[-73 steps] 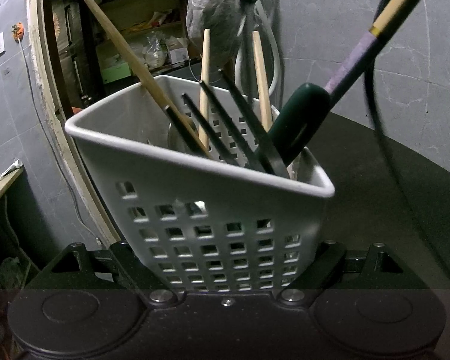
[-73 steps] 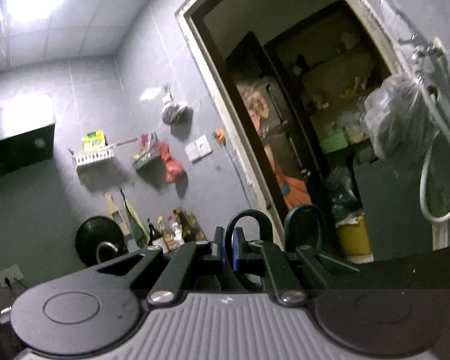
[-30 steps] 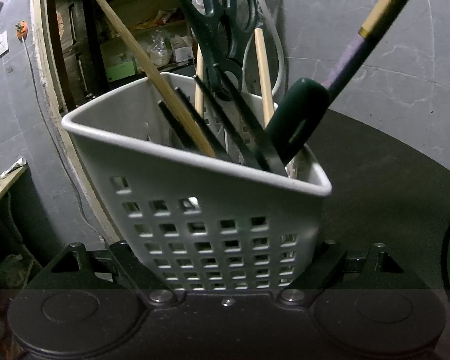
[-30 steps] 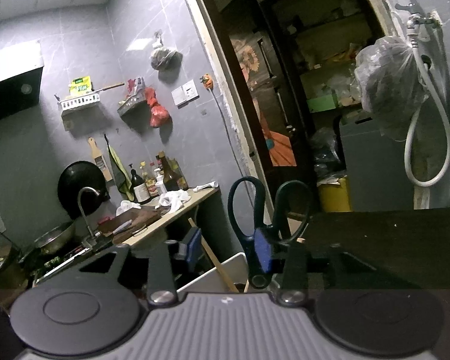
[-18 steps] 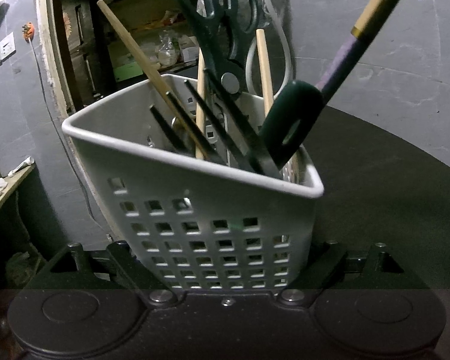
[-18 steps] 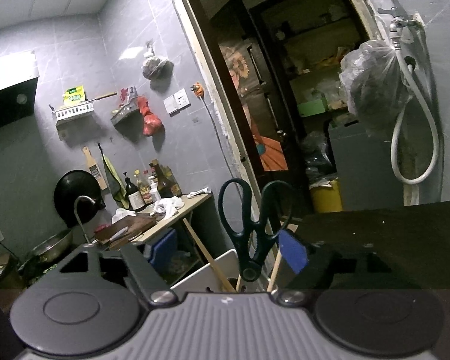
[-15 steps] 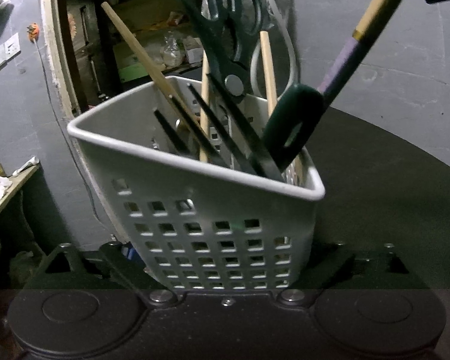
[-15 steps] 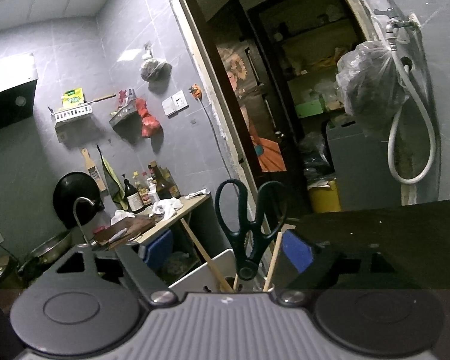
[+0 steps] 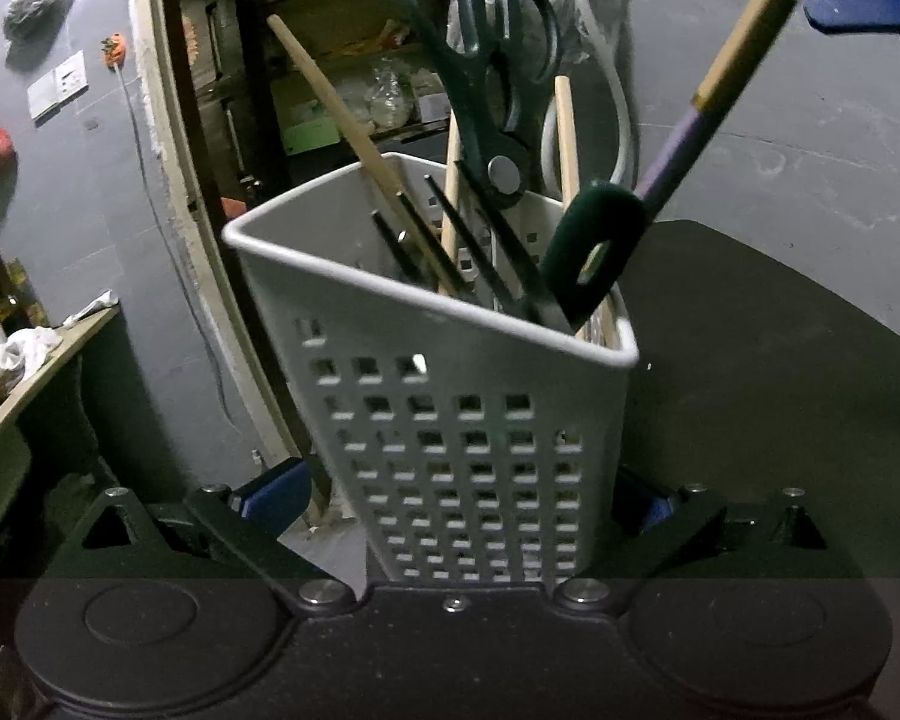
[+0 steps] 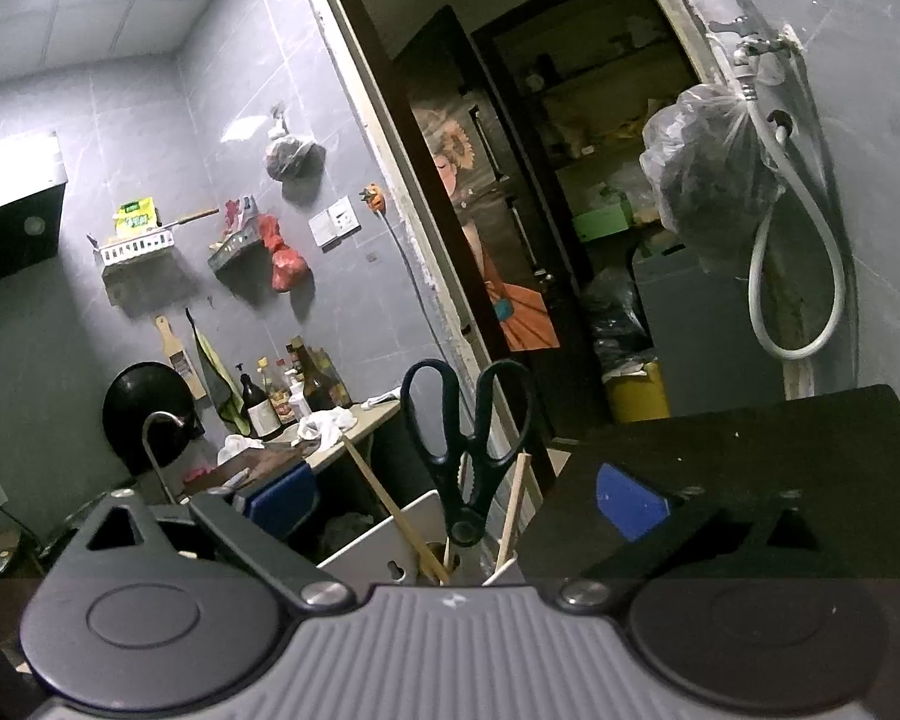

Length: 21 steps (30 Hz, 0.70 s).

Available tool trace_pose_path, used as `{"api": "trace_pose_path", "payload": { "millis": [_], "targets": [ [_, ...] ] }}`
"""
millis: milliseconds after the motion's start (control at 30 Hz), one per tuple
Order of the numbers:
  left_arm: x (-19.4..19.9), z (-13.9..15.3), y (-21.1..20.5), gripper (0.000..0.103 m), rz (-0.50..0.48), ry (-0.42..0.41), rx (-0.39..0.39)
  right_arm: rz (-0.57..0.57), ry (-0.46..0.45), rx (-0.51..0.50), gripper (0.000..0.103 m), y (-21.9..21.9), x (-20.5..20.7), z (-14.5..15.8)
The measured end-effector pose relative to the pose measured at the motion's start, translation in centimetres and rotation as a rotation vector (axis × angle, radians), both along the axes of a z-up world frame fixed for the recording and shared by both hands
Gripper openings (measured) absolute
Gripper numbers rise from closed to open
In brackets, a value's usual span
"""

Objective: Organize utensils

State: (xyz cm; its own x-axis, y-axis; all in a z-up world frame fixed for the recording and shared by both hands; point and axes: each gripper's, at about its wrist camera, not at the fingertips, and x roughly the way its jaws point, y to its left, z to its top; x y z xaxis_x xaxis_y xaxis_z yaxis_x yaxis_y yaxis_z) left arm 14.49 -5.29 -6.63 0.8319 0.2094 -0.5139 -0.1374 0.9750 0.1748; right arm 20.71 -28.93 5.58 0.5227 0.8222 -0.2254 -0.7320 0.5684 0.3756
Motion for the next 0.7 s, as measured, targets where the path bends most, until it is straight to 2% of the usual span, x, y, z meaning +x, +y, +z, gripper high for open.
{"api": "trace_pose_path", "payload": {
  "millis": [267,500,600,700],
  "targets": [
    [-3.6,0.4,-1.1,0.102,0.009,0.007,0.023,-0.017,0.008,0.000,0.103,-1.0,-0.8,-0.6],
    [-7.0,1.4,-0.5,0.102,-0.002,-0.018,0.060,-0.088,0.020,-0.009,0.103,-1.3,-3.3,-1.2],
    [-8.0,1.9,0.9,0.102,0.001,-0.029,0.048,-0.138,0.027,-0.022,0.103,-1.1,-4.9,-1.5],
    [-9.1,2.6,2.5,0.102,0.014,-0.028,0.000,-0.202,0.039,-0.041,0.103,-0.6,-6.9,-1.8]
  ]
}}
